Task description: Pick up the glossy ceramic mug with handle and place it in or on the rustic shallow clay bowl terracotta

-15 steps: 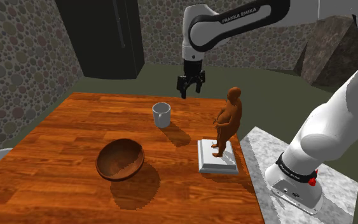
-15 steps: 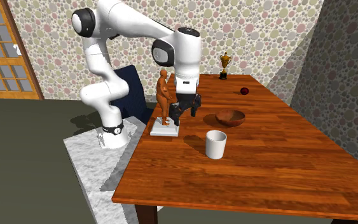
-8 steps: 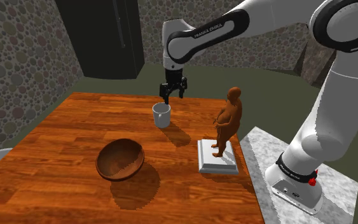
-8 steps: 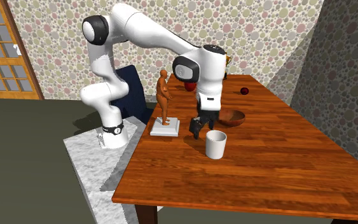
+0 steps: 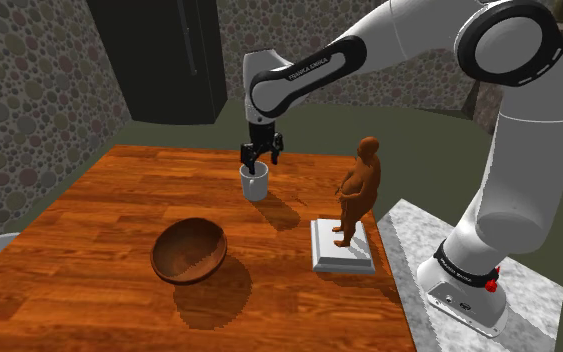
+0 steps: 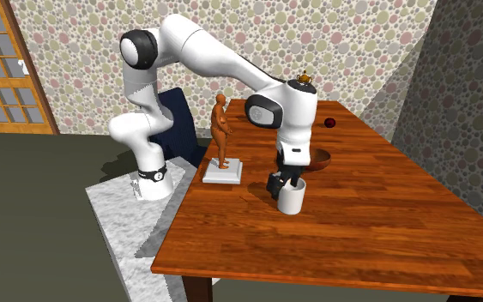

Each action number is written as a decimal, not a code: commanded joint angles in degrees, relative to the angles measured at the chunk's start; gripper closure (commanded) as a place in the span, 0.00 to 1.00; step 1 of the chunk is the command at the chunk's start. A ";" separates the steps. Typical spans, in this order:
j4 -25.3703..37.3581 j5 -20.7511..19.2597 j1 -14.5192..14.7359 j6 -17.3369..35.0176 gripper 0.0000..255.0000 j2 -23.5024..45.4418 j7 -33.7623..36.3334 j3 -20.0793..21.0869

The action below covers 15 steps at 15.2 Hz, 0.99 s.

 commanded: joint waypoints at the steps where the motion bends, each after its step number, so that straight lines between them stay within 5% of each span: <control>1: -0.94 -0.11 0.06 1.53 0.00 0.58 0.02 -0.03; 9: -1.16 -0.14 0.09 1.91 0.00 0.75 0.04 -0.04; 10: -1.16 -0.14 0.09 1.91 1.00 0.75 0.04 -0.04; 15: -1.15 -0.15 0.09 1.91 1.00 0.75 0.04 -0.04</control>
